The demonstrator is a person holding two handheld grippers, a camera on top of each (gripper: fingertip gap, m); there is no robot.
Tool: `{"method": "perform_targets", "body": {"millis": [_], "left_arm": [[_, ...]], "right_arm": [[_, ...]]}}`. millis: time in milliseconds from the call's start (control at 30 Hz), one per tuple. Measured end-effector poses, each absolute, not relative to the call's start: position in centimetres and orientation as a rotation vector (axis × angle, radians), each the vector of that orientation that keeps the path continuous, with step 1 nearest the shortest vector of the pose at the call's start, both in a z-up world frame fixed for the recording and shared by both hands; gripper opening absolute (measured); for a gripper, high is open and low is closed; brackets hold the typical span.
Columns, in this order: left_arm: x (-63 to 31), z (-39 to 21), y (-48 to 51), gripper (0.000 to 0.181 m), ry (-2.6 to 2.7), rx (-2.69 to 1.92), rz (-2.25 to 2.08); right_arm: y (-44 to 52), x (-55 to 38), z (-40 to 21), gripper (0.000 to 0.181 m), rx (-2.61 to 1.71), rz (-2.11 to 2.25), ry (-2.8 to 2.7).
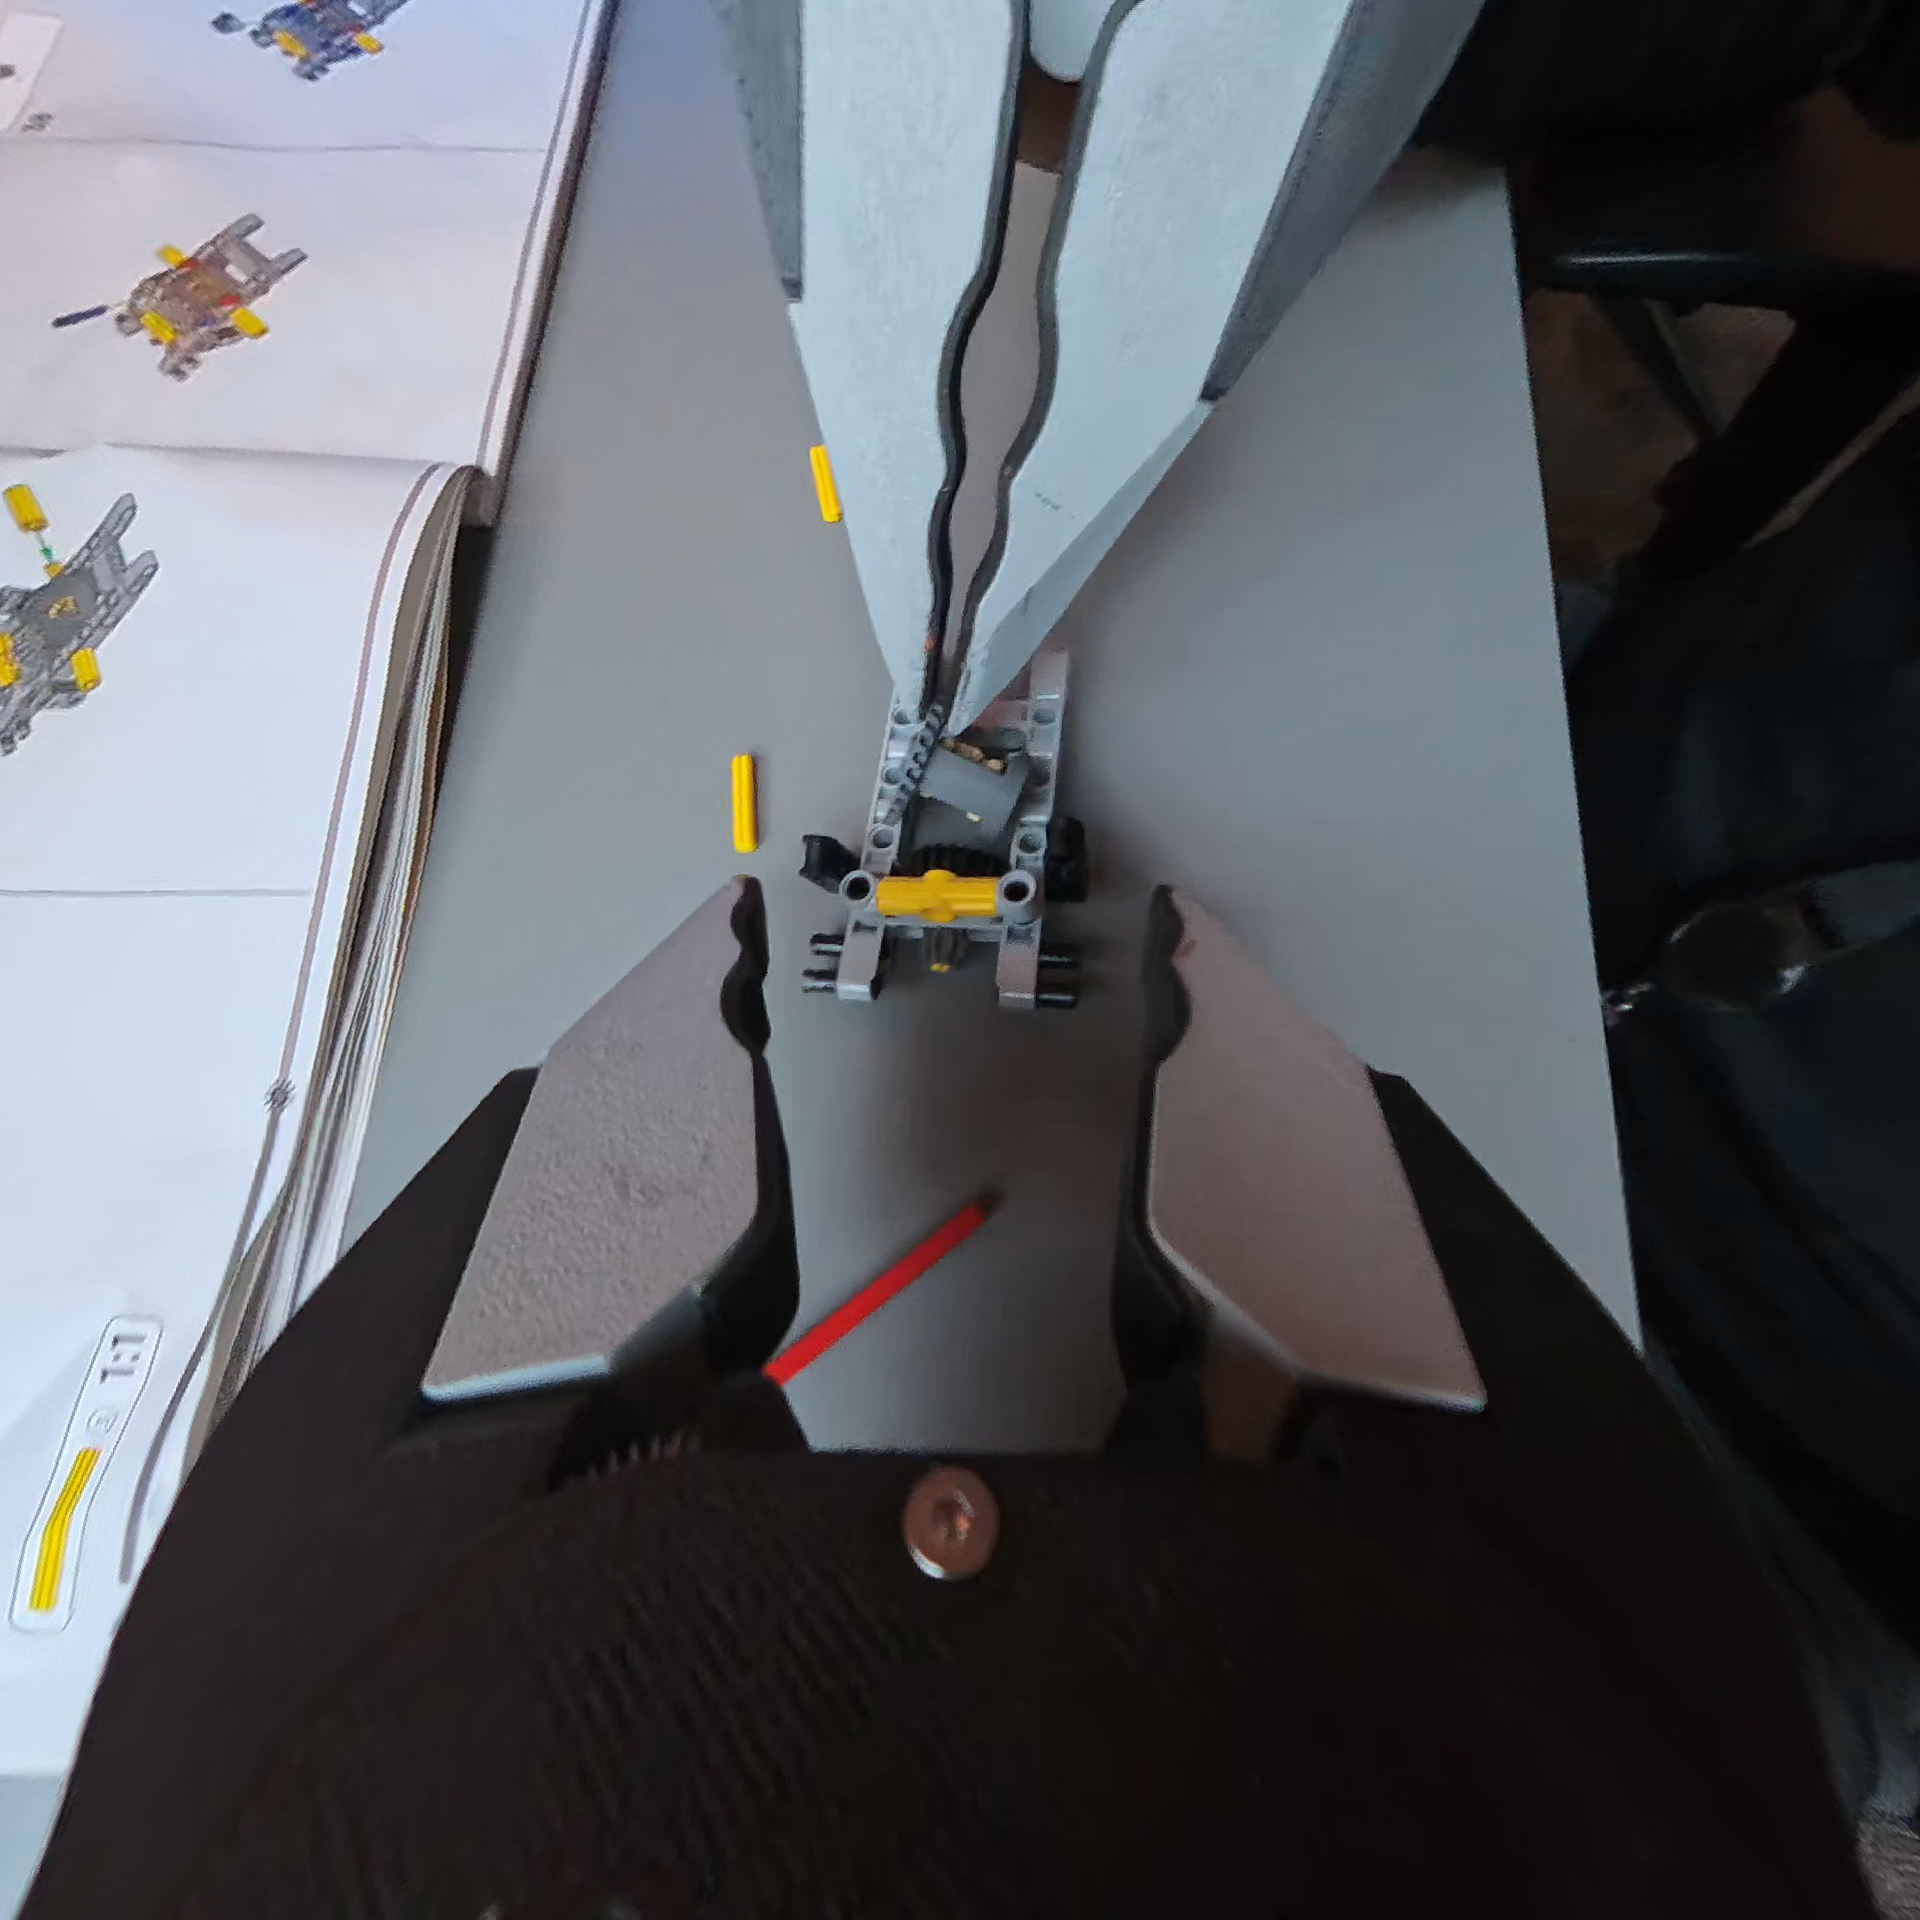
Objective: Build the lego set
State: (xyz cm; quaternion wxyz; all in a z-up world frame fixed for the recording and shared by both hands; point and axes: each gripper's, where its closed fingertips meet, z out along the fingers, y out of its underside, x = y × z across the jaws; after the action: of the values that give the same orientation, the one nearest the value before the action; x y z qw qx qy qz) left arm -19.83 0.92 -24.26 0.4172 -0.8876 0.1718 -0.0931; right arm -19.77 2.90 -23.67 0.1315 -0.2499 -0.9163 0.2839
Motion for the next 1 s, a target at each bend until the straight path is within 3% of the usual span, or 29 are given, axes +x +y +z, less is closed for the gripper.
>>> {"method": "perform_targets", "body": {"millis": [433, 800, 933, 1000], "left_arm": [[-20.5, -23.9, 0.4, 0.072, 0.485, -2.194, -0.174], [-22.1, -22.3, 0.3, 0.06, 0.406, -2.005, -0.06], [-22.6, -23.3, 0.4, 0.074, 0.395, -2.07, -0.066], [-22.4, -23.6, 0.4, 0.071, 0.414, -2.088, -0.066]], "right_arm": [[3.8, -19.4, -22.2, 0.0, -0.658, 0.999, -2.669], [3.5, -20.5, -22.3, 0.0, -0.596, 1.313, -2.611], [4.2, -21.3, -21.7, 0.0, -0.617, 1.322, -2.548], [4.4, -21.2, -21.9, 0.0, -0.635, 1.313, -2.555]]}}
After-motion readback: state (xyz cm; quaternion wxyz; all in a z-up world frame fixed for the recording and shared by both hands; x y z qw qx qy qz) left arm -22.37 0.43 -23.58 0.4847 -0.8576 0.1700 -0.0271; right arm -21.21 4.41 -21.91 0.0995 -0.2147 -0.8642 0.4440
